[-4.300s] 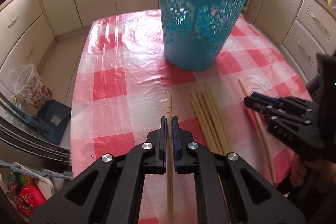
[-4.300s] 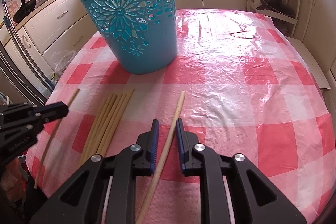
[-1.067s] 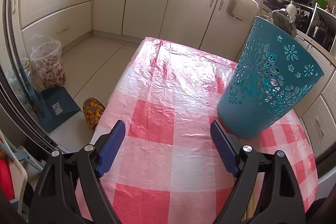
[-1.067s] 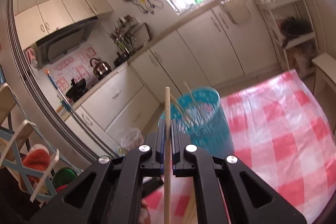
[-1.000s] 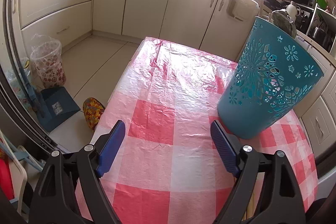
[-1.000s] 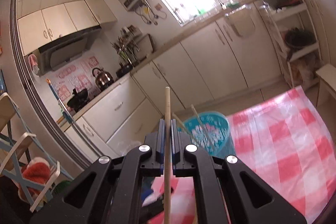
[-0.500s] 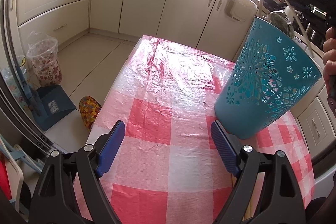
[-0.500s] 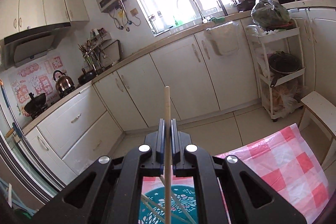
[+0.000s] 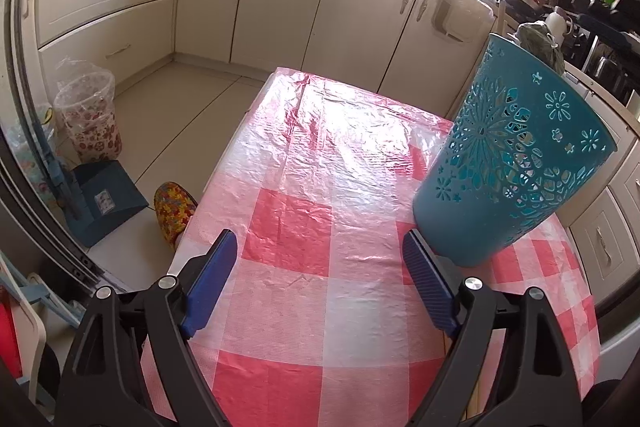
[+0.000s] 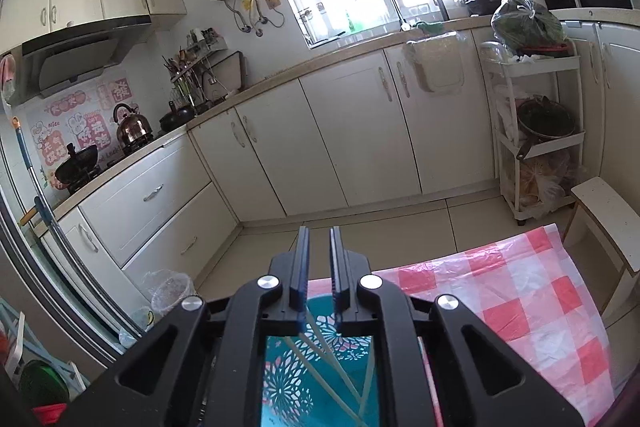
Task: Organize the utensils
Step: 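Lift the chopstick over the blue basket and open the right gripper, then move the open right gripper back toward the chopstick bundle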
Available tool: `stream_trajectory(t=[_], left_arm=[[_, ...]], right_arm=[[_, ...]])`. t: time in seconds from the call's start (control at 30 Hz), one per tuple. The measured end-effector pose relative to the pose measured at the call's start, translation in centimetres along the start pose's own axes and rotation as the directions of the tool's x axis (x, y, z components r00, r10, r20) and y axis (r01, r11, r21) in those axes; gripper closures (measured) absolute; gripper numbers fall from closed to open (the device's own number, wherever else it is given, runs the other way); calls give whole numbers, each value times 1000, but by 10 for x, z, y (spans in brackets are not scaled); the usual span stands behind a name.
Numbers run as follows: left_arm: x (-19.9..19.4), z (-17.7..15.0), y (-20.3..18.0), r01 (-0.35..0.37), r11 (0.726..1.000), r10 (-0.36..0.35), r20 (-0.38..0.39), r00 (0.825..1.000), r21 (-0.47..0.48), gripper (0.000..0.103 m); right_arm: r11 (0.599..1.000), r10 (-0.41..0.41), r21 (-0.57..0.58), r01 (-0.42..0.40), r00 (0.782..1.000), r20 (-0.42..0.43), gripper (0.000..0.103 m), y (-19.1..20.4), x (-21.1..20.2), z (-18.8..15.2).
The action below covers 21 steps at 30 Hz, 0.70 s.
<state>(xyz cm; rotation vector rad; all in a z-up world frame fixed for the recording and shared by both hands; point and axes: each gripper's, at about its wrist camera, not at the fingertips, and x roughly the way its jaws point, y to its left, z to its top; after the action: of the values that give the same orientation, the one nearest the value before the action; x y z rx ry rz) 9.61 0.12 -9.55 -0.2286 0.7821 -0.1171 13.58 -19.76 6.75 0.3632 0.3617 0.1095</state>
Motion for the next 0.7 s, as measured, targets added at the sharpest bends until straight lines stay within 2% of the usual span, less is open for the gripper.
stream_trajectory(t=[0.13,0.27,0.43,0.57,0.7], left_arm=[[-1,0,1,-4,1000,4,4,1000,-7,22],[-1,0,1,-4,1000,4,4,1000,-7,21],[-1,0,1,-6,1000,6,4,1000,-4,21],[-1,0,1,-7,1000,7,3,1000,-5,20],[-1,-1,2,-7,1000,7,1,1000,-3,20]], right_arm=[[1000,-5,-10,5,999,34,82,-2,-44,-18],[999,-37,-15,37,999,-1,81,-7,-73,-56],[997,-75,-30,71,983,-166,81,-14,-70,-122],[995,-97,-36,90,948,-302,81,-20,-53,-166],[994,-106,-61,90,918,-382,81,-19,-38,-188]])
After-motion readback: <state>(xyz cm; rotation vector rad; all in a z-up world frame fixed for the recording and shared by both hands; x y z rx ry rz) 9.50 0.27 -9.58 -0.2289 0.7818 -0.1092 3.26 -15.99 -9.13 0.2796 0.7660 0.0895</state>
